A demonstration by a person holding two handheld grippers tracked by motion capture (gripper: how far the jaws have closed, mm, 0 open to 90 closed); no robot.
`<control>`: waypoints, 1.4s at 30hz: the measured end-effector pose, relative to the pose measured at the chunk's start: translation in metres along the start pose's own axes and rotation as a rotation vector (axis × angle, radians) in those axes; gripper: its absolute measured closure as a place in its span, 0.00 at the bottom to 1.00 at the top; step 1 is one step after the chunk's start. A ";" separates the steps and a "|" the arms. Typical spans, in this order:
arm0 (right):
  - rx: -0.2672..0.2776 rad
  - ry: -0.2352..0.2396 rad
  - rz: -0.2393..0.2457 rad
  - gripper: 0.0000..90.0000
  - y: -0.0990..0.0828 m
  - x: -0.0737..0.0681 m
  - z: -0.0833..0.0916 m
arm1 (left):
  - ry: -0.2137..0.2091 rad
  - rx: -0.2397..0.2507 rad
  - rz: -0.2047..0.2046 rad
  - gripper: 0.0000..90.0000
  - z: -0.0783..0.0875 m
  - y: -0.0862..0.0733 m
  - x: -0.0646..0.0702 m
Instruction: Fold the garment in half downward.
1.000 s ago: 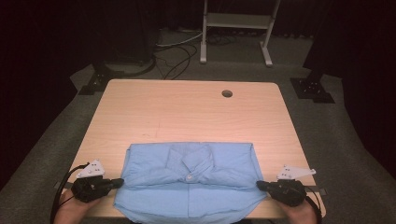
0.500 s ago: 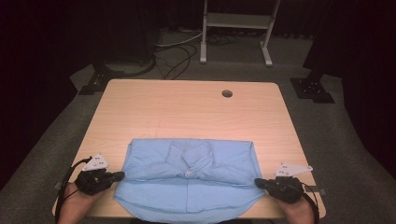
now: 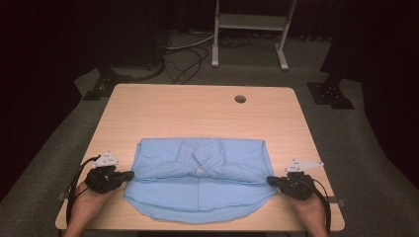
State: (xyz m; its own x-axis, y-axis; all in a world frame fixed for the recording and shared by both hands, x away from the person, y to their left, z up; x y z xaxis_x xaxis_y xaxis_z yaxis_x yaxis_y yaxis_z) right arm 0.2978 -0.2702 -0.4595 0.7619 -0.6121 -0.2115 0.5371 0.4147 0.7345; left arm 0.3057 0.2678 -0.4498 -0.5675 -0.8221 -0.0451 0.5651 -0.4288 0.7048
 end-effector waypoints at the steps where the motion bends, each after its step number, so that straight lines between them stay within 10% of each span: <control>1: 0.007 -0.003 0.005 0.96 -0.001 0.000 0.000 | 0.002 0.008 -0.001 0.97 0.001 -0.001 0.000; 8: 0.036 0.048 0.035 0.69 -0.003 -0.006 0.002 | -0.020 0.047 -0.016 0.76 0.005 -0.006 0.006; 29: 0.073 0.002 0.069 0.02 -0.007 -0.006 -0.001 | -0.022 0.061 -0.072 0.19 -0.002 -0.012 0.016; 33: 0.085 0.010 0.066 0.00 -0.006 -0.006 0.000 | -0.014 0.067 -0.075 0.00 -0.003 -0.012 0.017; 42: 0.071 -0.024 0.079 0.00 -0.005 -0.009 -0.002 | -0.012 0.080 -0.077 0.00 -0.002 -0.009 0.019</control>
Point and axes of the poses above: each handheld gripper's, and its own axes: z roughly backward along the jaws, y roughly out of its top, x roughly to its right, the point moved 3 cm from there along -z, roughly forward along the jaws, and after that the axes turned 9 degrees about y, right-handed, at the moved point
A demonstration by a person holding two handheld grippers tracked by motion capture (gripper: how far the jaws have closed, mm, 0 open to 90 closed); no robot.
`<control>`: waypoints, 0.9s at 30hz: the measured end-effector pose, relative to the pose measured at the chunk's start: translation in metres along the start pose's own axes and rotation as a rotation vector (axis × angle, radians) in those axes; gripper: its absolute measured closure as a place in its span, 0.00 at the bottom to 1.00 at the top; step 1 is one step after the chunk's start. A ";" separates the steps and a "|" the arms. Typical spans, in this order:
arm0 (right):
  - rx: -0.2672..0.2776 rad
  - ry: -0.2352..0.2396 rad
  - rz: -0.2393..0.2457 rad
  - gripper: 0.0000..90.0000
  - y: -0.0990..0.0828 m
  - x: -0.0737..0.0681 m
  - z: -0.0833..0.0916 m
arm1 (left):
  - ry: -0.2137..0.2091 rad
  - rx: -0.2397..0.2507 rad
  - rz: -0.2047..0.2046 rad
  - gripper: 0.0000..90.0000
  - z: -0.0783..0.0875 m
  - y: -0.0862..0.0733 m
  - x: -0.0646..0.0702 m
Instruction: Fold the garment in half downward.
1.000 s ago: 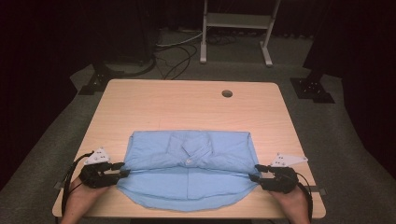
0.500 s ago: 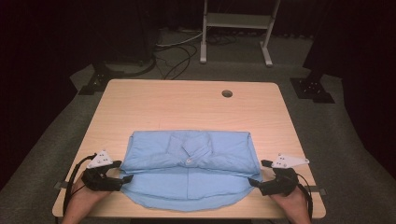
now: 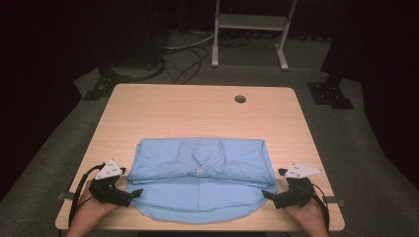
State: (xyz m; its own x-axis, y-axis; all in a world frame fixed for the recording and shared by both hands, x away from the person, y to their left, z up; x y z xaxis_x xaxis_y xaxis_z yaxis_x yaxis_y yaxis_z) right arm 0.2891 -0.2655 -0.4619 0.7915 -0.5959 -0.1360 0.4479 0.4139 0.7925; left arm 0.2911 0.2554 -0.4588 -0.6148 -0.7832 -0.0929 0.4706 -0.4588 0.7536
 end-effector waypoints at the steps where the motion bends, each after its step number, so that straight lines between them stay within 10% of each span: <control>1: 0.012 0.011 -0.006 0.00 0.001 0.000 0.001 | 0.000 0.006 0.001 0.00 0.001 0.002 0.000; 27: 0.037 0.121 0.080 0.00 0.056 -0.020 -0.029 | -0.085 0.097 -0.075 0.00 -0.018 0.071 0.043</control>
Point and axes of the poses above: each handheld gripper's, and its own axes: z roughly backward along the jaws, y roughly out of its top, x roughly to its right, the point moved 3 cm from there along -z, roughly forward along the jaws, and after that the axes turned 9 degrees about y, right-handed, at the moved point
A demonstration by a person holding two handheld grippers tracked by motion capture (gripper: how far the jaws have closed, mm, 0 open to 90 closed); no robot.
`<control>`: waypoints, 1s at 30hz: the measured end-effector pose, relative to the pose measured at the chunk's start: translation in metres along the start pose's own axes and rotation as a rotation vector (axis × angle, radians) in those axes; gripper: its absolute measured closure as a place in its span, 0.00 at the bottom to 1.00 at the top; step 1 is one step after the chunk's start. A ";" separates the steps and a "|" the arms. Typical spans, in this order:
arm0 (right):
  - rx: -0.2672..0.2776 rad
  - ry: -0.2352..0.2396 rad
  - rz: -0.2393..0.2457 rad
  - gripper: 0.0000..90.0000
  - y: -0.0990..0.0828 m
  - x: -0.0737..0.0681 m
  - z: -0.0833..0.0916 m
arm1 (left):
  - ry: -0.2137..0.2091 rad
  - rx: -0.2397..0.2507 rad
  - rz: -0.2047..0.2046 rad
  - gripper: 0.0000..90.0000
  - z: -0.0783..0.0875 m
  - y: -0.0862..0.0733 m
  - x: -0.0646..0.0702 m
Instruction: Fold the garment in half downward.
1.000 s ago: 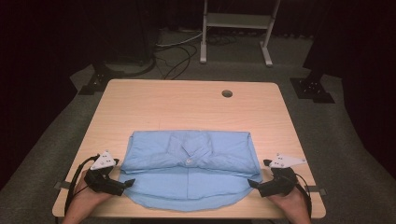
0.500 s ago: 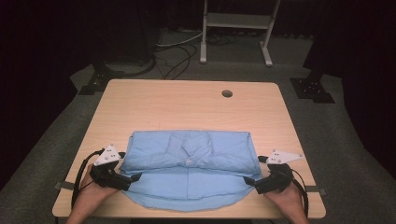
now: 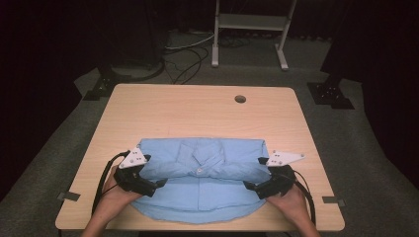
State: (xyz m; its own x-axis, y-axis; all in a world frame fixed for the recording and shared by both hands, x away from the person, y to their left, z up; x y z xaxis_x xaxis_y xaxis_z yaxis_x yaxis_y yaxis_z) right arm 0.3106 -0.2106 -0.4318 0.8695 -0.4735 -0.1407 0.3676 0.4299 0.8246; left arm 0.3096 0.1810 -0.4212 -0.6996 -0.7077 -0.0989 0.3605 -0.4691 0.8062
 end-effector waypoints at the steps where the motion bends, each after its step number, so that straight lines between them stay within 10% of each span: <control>1: -0.002 0.006 0.007 0.00 0.004 -0.001 -0.003 | -0.007 -0.001 -0.005 0.00 -0.002 0.003 0.001; 30: -0.018 0.129 0.007 0.00 0.059 0.010 -0.073 | -0.099 -0.040 -0.054 0.00 -0.073 0.057 0.013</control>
Point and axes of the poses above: each handheld gripper's, and its own axes: z roughly backward along the jaws, y roughly out of its top, x roughly to its right, the point moved 3 cm from there along -z, roughly forward along the jaws, and after that the axes turned 9 degrees about y, right-handed, at the moved point
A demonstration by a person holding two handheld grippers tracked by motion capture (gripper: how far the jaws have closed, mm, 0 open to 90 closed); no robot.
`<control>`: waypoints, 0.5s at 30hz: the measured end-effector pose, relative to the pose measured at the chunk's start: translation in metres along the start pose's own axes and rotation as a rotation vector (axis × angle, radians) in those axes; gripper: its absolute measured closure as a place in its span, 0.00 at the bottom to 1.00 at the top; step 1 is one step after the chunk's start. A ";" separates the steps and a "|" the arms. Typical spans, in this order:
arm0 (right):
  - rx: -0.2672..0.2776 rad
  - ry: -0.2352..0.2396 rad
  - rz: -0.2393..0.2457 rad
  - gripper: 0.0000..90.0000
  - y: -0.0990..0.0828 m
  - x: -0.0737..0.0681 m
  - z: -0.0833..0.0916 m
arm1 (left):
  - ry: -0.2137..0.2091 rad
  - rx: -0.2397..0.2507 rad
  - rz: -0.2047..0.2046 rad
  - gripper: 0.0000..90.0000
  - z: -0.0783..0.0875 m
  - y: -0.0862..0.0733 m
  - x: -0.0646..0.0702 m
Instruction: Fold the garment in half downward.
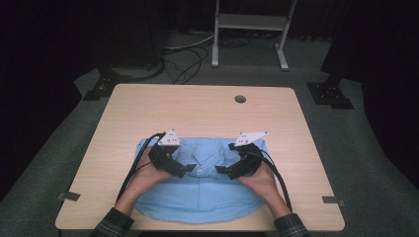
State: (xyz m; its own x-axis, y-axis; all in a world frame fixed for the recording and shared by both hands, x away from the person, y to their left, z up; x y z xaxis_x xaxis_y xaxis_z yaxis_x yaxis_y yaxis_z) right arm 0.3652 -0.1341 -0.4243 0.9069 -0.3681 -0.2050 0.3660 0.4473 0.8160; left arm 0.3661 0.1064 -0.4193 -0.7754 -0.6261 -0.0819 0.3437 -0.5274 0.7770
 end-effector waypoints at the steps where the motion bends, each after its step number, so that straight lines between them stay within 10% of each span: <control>1: -0.002 0.002 -0.003 0.00 0.001 0.001 -0.001 | 0.003 -0.007 0.000 0.00 -0.002 -0.001 0.000; 15: -0.048 0.025 -0.030 0.00 -0.001 0.007 -0.014 | 0.002 -0.062 0.055 0.00 -0.012 -0.015 -0.008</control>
State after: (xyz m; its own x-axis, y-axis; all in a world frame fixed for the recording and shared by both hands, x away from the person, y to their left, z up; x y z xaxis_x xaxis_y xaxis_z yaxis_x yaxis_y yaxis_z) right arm 0.3742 -0.1256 -0.4338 0.9001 -0.3619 -0.2425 0.4020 0.4757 0.7824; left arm 0.3738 0.1128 -0.4381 -0.7532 -0.6565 -0.0415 0.4184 -0.5267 0.7400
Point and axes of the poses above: each handheld gripper's, and its own axes: z roughly backward along the jaws, y roughly out of its top, x roughly to its right, the point moved 3 cm from there along -z, roughly forward along the jaws, and after that the axes turned 9 degrees about y, right-handed, at the moved point
